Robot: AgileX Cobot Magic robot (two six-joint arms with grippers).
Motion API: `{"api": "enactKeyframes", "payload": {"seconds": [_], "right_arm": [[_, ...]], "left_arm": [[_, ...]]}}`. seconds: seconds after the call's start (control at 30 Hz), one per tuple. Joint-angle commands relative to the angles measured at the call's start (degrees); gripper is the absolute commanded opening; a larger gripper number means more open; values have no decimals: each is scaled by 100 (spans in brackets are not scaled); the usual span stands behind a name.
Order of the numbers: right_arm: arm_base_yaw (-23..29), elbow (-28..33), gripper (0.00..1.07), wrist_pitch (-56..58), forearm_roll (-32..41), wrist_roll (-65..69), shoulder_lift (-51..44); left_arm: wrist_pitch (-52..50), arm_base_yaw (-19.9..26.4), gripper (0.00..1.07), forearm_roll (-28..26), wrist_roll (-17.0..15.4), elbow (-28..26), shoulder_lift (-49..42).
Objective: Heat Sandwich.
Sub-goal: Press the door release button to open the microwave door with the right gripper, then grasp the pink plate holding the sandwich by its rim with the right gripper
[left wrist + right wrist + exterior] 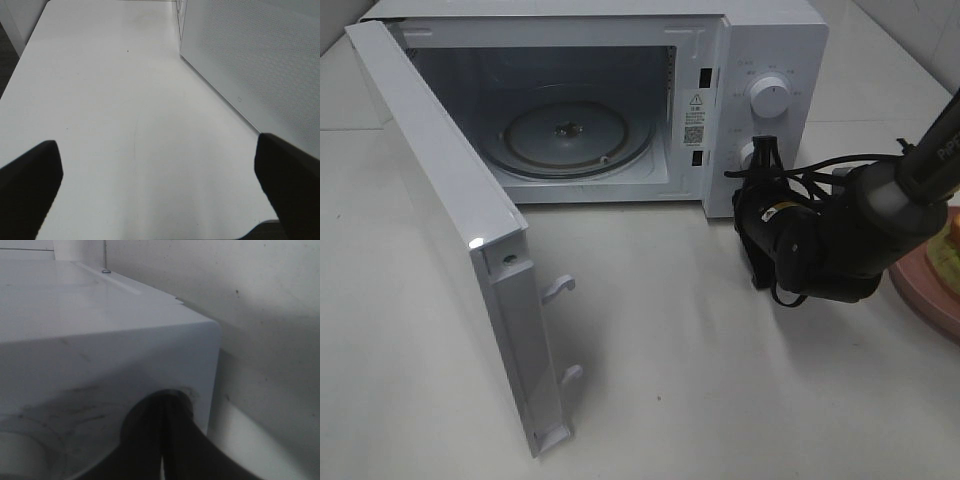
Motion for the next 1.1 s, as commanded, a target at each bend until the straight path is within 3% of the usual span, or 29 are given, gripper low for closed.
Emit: {"api": "enactKeyframes", "payload": {"seconds": [0.03,0.73,1.1], "right_arm": [[-229,-218,1,-871,-292,-74,-212],[395,1352,2,-252,-539,-40,-1209],[458,1988,5,888,-579,-218,-2166]], "left_arm": [[-52,6,100,-34,-52,6,-97],[-52,6,100,-34,-52,6,-97],[-52,6,100,-34,-52,6,-97]]}}
